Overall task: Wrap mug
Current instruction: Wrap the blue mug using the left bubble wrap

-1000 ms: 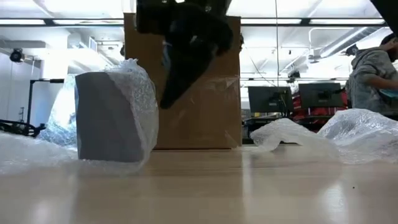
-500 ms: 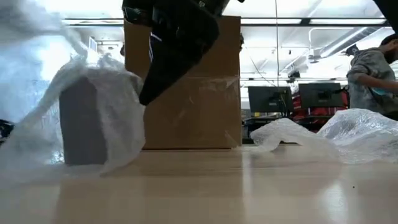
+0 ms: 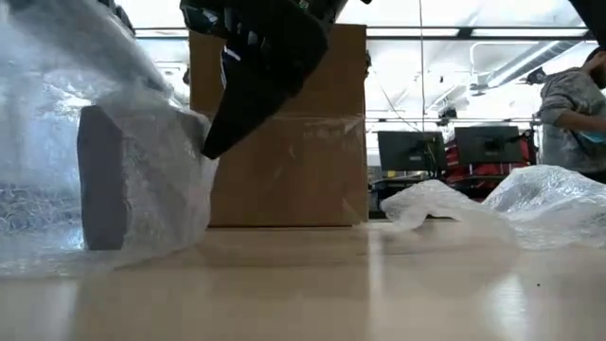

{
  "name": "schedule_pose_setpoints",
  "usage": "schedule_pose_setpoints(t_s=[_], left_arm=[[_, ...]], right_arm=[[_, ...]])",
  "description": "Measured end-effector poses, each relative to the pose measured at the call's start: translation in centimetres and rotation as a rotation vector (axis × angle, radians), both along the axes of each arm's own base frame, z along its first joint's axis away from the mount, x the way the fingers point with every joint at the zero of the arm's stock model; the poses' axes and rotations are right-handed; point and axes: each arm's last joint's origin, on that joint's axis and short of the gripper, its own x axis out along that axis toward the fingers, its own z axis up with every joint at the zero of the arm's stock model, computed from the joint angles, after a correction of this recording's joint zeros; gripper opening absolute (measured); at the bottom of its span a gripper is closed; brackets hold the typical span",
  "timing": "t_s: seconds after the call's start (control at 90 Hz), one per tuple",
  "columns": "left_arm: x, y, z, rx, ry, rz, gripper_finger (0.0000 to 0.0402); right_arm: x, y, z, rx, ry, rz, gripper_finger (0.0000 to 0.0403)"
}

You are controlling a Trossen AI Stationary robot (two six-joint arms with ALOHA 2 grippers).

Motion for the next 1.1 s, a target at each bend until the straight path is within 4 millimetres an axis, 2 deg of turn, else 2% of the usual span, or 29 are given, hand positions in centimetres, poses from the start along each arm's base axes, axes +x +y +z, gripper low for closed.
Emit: schedule_pose_setpoints(t_s=[0.156,0.278,0.667,1.1], left_arm=[[-0.4,0.4,-1.8,-0.046,0.017,0.003,0.0],[-0.4,0.4,-2.2,-0.082,0.011,-0.008,0.0],[-0.4,0.4,-2.1,-0.079,0.009,-0.019,0.0],[0.3,-0.1,-0.8,-0.11,-0.03,-0.028,0.0]], right_arm=[[-0.1,-0.1,-0.5,0.005,0.014,-0.014,0.0002],[-0.1,-0.1,-0.6,0.005,0.008,-0.014,0.0002],[0.0,0.0,-0.6,0.006,0.004,-0.012,0.0002],[0.0,0.0,-0.6,0.008,0.001,-0.014,0.0002]])
